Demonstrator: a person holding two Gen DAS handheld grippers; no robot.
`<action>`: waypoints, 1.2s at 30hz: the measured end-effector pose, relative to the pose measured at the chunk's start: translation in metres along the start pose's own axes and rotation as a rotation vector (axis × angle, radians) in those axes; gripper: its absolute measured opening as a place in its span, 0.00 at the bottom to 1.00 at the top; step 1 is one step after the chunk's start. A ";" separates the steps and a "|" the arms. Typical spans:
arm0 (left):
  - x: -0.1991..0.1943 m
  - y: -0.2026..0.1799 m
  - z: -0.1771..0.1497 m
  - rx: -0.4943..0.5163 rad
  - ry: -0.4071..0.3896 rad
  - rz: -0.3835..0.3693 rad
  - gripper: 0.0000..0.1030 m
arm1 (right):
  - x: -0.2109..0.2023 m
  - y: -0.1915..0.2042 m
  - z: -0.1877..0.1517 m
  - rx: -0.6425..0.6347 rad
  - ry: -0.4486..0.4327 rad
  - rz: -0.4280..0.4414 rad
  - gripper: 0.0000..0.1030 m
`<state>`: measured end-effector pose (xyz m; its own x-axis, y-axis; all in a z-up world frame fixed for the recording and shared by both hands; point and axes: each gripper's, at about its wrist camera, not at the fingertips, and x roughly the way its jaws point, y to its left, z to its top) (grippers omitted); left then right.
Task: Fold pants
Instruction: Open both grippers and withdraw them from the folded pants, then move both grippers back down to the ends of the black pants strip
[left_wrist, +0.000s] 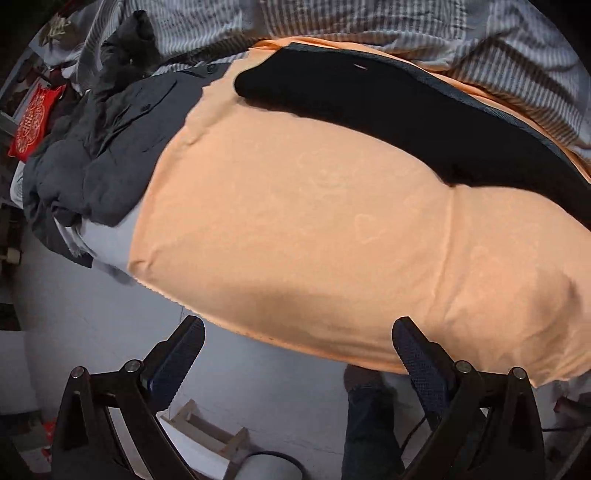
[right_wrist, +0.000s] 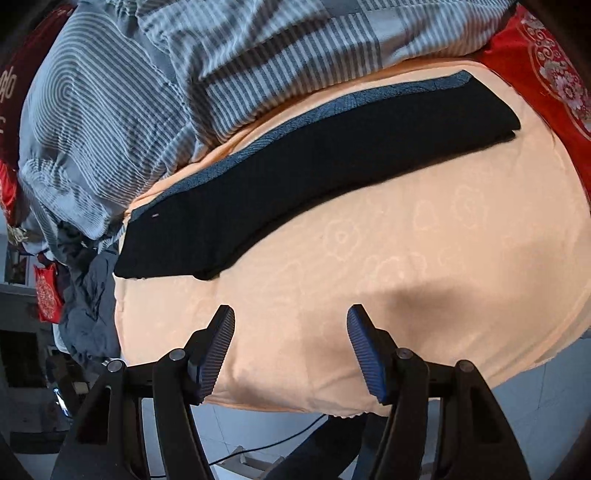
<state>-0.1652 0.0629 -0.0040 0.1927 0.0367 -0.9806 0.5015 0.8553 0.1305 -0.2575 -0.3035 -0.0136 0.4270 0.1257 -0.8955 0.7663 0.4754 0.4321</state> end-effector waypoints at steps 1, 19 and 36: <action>0.001 -0.002 -0.004 0.003 0.010 -0.005 0.99 | -0.002 -0.001 -0.002 0.008 0.002 -0.001 0.65; -0.064 0.069 -0.145 -0.432 0.004 -0.011 0.99 | -0.061 0.021 -0.073 -0.170 0.116 0.004 0.65; -0.148 0.055 -0.275 -0.729 -0.191 -0.050 0.99 | -0.162 -0.002 -0.117 -0.389 0.051 0.067 0.66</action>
<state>-0.3980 0.2466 0.1080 0.3603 -0.0446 -0.9318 -0.1585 0.9814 -0.1082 -0.3841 -0.2233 0.1177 0.4376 0.2064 -0.8752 0.4945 0.7576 0.4260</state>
